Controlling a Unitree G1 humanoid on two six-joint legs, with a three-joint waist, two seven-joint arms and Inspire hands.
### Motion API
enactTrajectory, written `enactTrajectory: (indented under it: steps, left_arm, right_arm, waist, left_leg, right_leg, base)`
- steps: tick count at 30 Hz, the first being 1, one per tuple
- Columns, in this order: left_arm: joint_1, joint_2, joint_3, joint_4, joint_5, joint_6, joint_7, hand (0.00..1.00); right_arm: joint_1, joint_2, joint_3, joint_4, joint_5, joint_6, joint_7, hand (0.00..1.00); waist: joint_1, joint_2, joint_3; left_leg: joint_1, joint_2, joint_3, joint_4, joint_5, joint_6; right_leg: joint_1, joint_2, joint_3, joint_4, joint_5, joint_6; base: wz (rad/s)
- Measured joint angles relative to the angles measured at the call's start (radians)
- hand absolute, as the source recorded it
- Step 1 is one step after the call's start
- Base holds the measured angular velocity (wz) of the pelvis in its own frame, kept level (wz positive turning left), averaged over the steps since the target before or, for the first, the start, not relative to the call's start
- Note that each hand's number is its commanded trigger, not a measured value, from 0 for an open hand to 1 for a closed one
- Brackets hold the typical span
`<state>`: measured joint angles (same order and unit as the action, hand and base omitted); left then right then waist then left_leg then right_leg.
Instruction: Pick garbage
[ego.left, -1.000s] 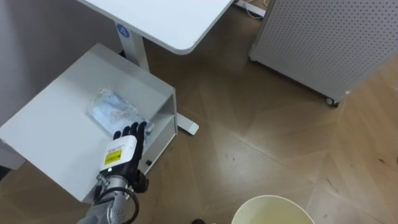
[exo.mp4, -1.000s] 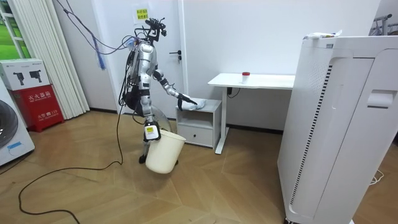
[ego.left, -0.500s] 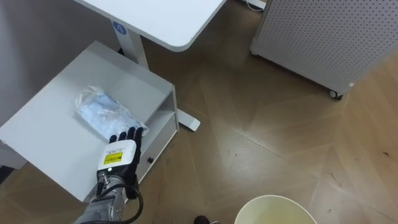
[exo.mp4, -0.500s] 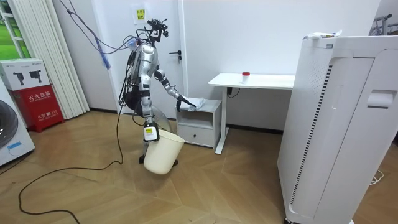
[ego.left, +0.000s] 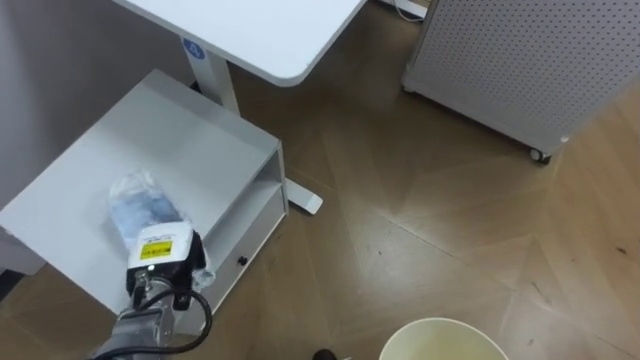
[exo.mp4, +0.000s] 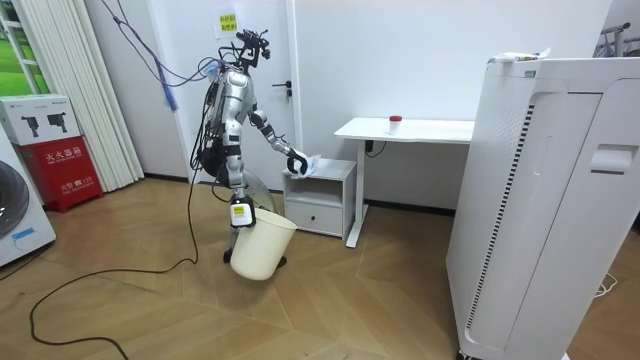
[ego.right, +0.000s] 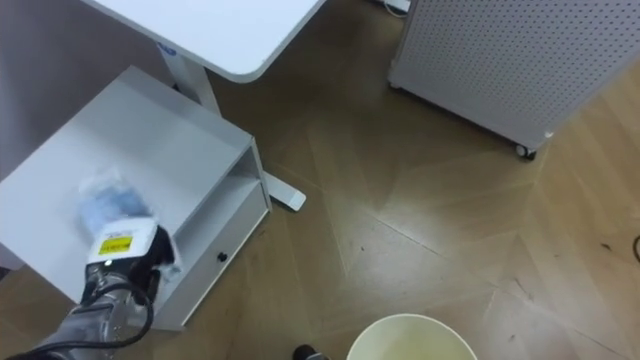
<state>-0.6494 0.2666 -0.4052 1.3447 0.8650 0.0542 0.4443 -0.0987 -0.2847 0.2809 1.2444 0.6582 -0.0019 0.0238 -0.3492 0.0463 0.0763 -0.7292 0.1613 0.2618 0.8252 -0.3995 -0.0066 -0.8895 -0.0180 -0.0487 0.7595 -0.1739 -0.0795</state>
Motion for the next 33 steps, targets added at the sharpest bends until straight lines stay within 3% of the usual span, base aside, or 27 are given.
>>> enactTrajectory:
  steps: [8,13,15,17,20,22,26,28,30,33]
  left_arm:
    - [0.000,-0.001,0.004,-0.002,0.034,-0.020,0.014,1.00]
    - [0.000,-0.001,0.004,-0.003,0.008,-0.026,0.054,1.00]
    - [0.000,-0.002,0.004,-0.009,-0.014,-0.046,0.079,1.00]
    - [0.000,-0.004,0.001,-0.013,-0.069,-0.074,0.106,1.00]
    - [0.000,-0.023,0.012,-0.054,-0.241,-0.120,0.115,1.00]
    - [0.001,-0.051,0.033,-0.105,-0.346,-0.168,0.115,1.00]
    - [0.058,-0.102,0.024,-0.241,-0.561,-0.219,0.088,1.00]
    - [0.093,-0.134,-0.019,-0.276,-0.710,-0.258,0.031,1.00]
    - [0.128,-0.161,-0.055,-0.288,-0.802,-0.262,-0.041,1.00]
    - [0.196,-0.204,-0.094,-0.305,-0.888,-0.264,-0.171,1.00]
  right_arm:
    - [-0.002,0.000,0.001,0.001,0.004,-0.007,-0.029,1.00]
    - [-0.003,0.003,0.012,-0.006,0.053,-0.033,-0.037,1.00]
    - [-0.011,0.008,0.013,-0.008,0.088,-0.050,-0.043,1.00]
    - [-0.019,0.014,0.025,-0.008,0.139,-0.070,-0.049,1.00]
    - [-0.046,0.022,0.048,-0.013,0.142,-0.105,-0.076,1.00]
    - [-0.057,0.032,0.050,-0.015,0.140,-0.133,-0.094,1.00]
    - [-0.093,0.048,0.052,-0.015,0.136,-0.175,-0.120,1.00]
    - [-0.125,0.057,0.062,-0.023,0.138,-0.196,-0.132,1.00]
    - [-0.138,0.065,0.070,-0.036,0.137,-0.216,-0.136,1.00]
    - [-0.157,0.096,0.071,-0.048,0.129,-0.247,-0.134,1.00]
  waist:
    - [0.033,0.000,0.0000]
    - [0.051,-0.001,0.0011]
    - [0.055,-0.002,0.0026]
    - [0.057,-0.007,0.0077]
    - [0.077,-0.007,0.0121]
    - [0.103,-0.006,0.0128]
    - [0.135,-0.006,0.0127]
    - [0.151,-0.007,0.0121]
    - [0.160,-0.008,0.0117]
    - [0.164,-0.022,0.0037]
  left_leg:
    - [-0.001,0.003,-0.009,0.001,0.001,-0.001]
    - [0.010,0.002,-0.020,0.000,0.001,-0.001]
    - [0.012,-0.003,-0.028,-0.003,0.001,0.000]
    - [0.021,-0.002,-0.024,-0.016,0.007,0.004]
    - [0.019,-0.002,-0.022,-0.032,0.015,0.006]
    - [0.012,-0.003,-0.029,-0.036,0.018,0.004]
    - [0.016,-0.009,-0.028,-0.051,0.022,0.006]
    - [0.024,-0.013,-0.027,-0.067,0.030,0.007]
    - [0.035,-0.014,-0.028,-0.076,0.034,0.007]
    - [0.050,-0.026,-0.027,-0.105,0.051,0.009]
  right_leg:
    - [0.004,0.002,-0.009,-0.009,0.002,0.000]
    - [0.023,0.000,-0.019,-0.016,0.001,0.000]
    - [0.029,-0.007,-0.027,-0.019,0.001,0.001]
    - [0.039,-0.010,-0.028,-0.029,0.003,0.003]
    - [0.041,-0.010,-0.029,-0.051,0.013,0.006]
    - [0.042,-0.005,-0.036,-0.067,0.020,0.004]
    - [0.043,-0.010,-0.035,-0.074,0.023,0.005]
    - [0.052,-0.012,-0.036,-0.089,0.024,0.008]
    - [0.067,-0.013,-0.040,-0.100,0.024,0.009]
    - [0.079,-0.025,-0.046,-0.112,0.024,0.011]
  base:
    - [0.00]
    - [0.04]
    - [0.12]
    - [0.09]
    - [0.00]
    - [0.00]
    - [0.00]
    - [0.04]
    - [0.07]
    - [0.14]
